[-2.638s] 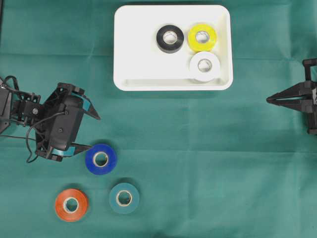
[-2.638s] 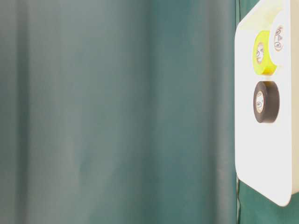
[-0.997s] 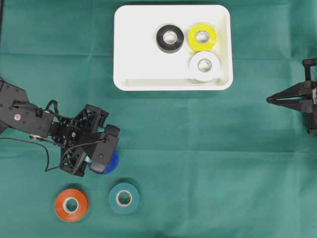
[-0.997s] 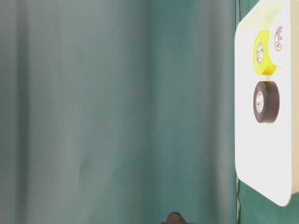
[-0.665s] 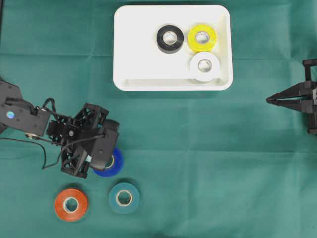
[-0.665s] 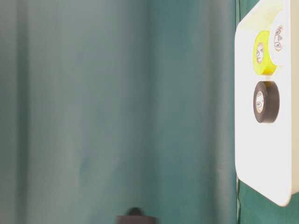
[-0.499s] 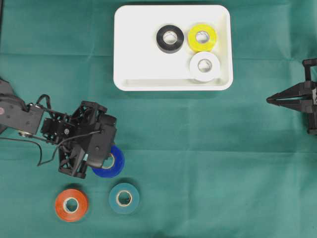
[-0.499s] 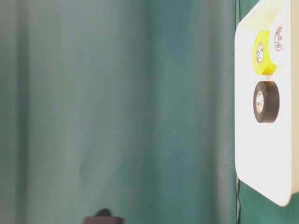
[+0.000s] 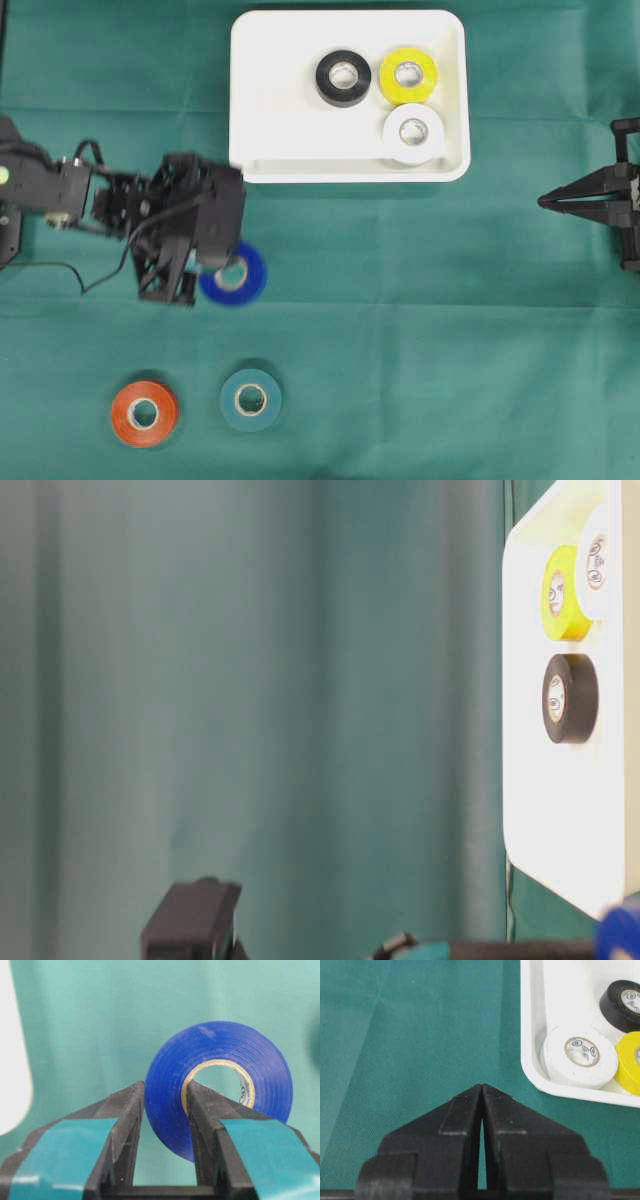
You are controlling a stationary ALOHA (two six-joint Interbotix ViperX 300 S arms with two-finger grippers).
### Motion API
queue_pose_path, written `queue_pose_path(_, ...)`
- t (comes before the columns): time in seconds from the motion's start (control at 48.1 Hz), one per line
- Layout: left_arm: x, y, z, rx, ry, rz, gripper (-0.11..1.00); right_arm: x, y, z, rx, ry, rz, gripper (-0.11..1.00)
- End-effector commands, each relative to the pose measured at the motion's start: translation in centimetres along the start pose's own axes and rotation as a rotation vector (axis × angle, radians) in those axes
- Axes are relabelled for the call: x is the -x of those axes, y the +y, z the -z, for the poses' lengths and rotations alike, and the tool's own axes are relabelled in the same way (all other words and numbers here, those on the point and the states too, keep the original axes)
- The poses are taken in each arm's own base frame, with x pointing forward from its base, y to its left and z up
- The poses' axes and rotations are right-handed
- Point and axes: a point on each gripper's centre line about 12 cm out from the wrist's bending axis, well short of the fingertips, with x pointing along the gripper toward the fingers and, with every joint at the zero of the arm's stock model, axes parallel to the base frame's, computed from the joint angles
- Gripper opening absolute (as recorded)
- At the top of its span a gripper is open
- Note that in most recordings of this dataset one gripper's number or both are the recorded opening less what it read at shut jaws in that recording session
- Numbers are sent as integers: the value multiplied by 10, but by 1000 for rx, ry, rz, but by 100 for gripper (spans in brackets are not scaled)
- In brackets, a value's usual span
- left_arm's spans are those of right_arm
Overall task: Put the tape into the white case with the left arm.
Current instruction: 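Carry the blue roll into the tray left of the black roll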
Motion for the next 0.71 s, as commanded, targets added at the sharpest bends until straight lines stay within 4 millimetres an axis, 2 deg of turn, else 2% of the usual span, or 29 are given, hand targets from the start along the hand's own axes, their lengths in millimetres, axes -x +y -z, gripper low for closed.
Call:
queue_pose_path(0.0,8,20,-15,43,-55,-38,24,0,0,-5,0,-14,0,-9)
queue_pose_path(0.208,14,66,-22,134,-107,-128,24,0,0,-5,0,-14,0,-9)
queue_pose_path(0.395,22,113,-15,222,-144,-226,24,0,0,-5,0,-14,0,-9)
queue_pose_path(0.686,33,151,-14,186,-210,-326,24,0,0,-4,0,-18,0,-9)
